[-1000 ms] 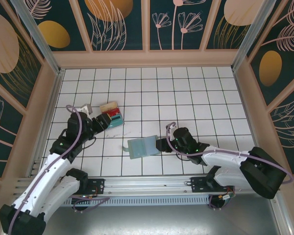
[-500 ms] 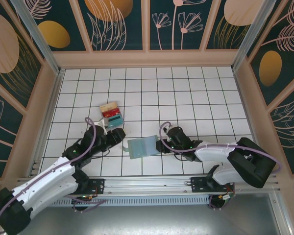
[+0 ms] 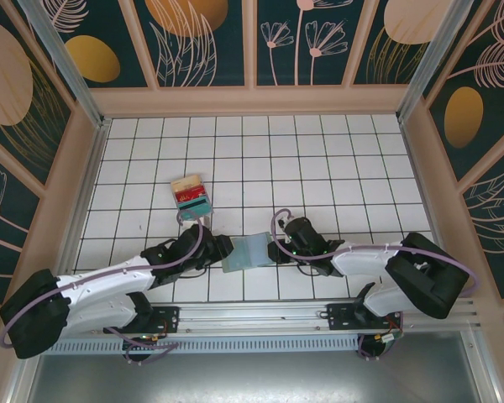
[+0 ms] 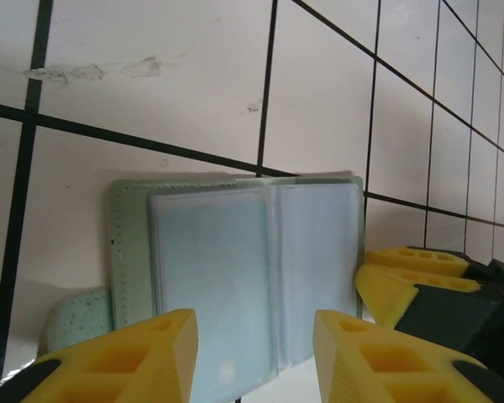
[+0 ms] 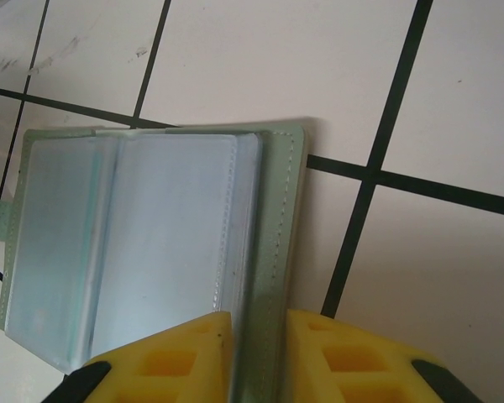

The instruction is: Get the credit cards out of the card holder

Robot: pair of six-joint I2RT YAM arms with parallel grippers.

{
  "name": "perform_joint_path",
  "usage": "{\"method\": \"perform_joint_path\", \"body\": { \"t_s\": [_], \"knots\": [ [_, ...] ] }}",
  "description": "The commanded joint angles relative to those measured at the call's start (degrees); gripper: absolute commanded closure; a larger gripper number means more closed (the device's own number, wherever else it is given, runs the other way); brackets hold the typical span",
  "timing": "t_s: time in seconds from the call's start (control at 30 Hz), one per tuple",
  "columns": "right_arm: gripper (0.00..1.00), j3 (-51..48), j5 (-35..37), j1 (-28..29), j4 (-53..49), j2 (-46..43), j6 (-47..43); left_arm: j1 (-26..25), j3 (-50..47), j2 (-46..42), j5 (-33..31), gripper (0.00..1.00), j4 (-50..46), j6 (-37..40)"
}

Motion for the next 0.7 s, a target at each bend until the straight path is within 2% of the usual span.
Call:
{"method": "perform_joint_path", "body": {
  "t_s": [0.0,0.27,0.67],
  "knots": [
    [0.76,1.5,-1.3,0.7,0.4,1.1,-0.1,-0.5,-1.1,1.6,-1.0,0.58,3.0,-2.1],
    [0.79,2.0,-1.7,0.8,0.3,1.9,-0.3,-0.7,-1.0,6.9,1.0,0.58,5.1,-2.3],
    [0.79,1.9,-1.6,0.9,0.0,1.2,-0.4,-1.0,-1.0,7.9,0.9,0.59,3.7,-2.4]
  ]
}}
